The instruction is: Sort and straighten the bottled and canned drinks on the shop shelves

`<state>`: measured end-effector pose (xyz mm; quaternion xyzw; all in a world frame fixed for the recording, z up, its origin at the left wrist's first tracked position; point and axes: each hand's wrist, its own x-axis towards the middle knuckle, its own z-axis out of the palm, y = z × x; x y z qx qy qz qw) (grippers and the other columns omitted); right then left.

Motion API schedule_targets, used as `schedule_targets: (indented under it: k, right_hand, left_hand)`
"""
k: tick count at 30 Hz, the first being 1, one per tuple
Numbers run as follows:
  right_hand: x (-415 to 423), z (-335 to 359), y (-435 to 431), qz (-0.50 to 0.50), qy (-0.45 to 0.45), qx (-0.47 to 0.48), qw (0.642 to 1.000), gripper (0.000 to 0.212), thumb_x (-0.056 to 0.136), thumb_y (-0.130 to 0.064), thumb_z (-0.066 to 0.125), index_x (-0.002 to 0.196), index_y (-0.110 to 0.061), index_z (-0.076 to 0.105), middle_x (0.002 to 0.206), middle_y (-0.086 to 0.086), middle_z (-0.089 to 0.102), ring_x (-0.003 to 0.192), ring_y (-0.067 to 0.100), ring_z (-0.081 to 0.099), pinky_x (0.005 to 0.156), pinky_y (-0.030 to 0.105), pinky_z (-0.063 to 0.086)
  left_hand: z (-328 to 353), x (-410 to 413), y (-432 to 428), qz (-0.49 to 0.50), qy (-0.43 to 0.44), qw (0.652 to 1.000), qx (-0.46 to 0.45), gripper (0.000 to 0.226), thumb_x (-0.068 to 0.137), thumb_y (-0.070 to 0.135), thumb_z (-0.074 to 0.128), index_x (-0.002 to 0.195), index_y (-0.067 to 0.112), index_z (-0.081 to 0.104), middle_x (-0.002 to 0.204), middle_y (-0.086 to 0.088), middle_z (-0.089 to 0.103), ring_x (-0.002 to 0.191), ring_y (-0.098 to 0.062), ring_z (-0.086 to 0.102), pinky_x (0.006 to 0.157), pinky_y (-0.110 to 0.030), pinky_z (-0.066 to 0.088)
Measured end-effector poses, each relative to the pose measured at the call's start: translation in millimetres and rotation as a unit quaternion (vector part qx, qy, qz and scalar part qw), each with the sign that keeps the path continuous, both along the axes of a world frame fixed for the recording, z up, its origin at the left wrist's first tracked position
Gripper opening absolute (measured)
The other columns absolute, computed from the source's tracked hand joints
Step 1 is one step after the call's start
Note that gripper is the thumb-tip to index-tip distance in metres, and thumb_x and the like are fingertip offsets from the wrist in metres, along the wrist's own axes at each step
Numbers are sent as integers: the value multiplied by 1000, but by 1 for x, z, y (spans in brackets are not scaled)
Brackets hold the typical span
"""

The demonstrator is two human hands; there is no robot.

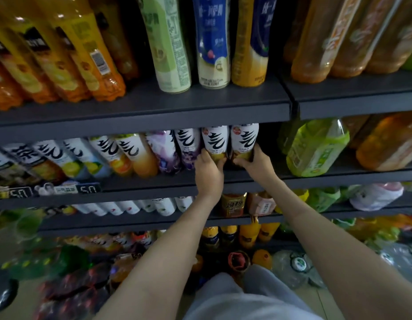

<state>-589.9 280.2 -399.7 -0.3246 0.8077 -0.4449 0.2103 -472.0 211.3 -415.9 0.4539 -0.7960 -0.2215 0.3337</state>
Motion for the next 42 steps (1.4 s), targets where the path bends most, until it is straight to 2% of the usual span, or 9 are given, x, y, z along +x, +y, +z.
schedule_targets:
  k: [5,10,15,19,23,27,30,34,42]
  right_hand:
    - [32,-8,-3,-102,89,-30,990,76,76,-22,79,132,6,35,127,23,46,120,38,43,98,40,36]
    - [70,-14,-8,-130,229,-77,962,59,71,-12,81,109,15,45,100,28,47,90,43,47,83,48,42]
    - [97,-9,-24,-68,142,-107,982,47,76,2,71,112,11,42,113,26,48,107,41,46,91,42,40]
    - [104,-7,-29,-61,78,-58,993,38,87,-5,63,117,7,42,122,22,46,115,34,43,89,31,37]
    - [104,-9,-27,-58,74,-47,994,38,89,-8,61,120,3,42,124,18,46,114,31,44,85,28,38]
    - [101,-8,-27,-82,93,-35,992,51,89,-8,60,133,1,36,135,20,41,125,33,38,98,36,38]
    - [99,-4,-33,-87,91,17,992,55,94,-16,55,141,-1,29,140,19,40,125,37,42,93,40,41]
    - [95,2,-43,-97,109,58,988,41,95,-24,53,125,0,39,129,21,49,110,41,53,72,39,43]
    - [92,13,-43,-79,143,113,980,38,97,-25,50,123,0,39,129,18,48,114,39,52,77,45,48]
  left_hand:
    - [9,17,1,23,13,999,-44,42,89,26,64,117,-3,51,110,-19,53,104,-32,50,83,-34,45]
    - [5,62,-25,120,131,982,-61,45,84,17,71,114,-6,46,109,-22,49,99,-35,51,80,-39,49]
    - [7,73,-45,152,140,978,40,58,94,17,57,140,-8,32,141,-24,40,132,-34,38,109,-28,28]
    - [6,66,-50,151,146,977,25,63,92,11,56,143,-8,24,145,-24,37,135,-34,35,113,-30,24]
    - [1,64,-53,193,91,977,-5,64,83,15,70,132,-13,40,117,-29,52,110,-44,48,96,-45,39]
    - [5,68,-53,217,84,972,-14,57,73,24,80,113,-9,56,98,-24,54,94,-42,51,81,-46,42]
    - [10,66,-53,247,106,963,2,55,65,27,85,98,-7,57,93,-23,56,91,-42,54,75,-46,43]
    - [17,58,-54,275,136,951,43,57,62,24,87,98,-7,55,99,-23,55,95,-42,52,80,-47,42]
    - [37,50,-58,262,10,941,212,68,83,23,70,132,1,27,135,-17,32,120,-32,35,95,-39,38]
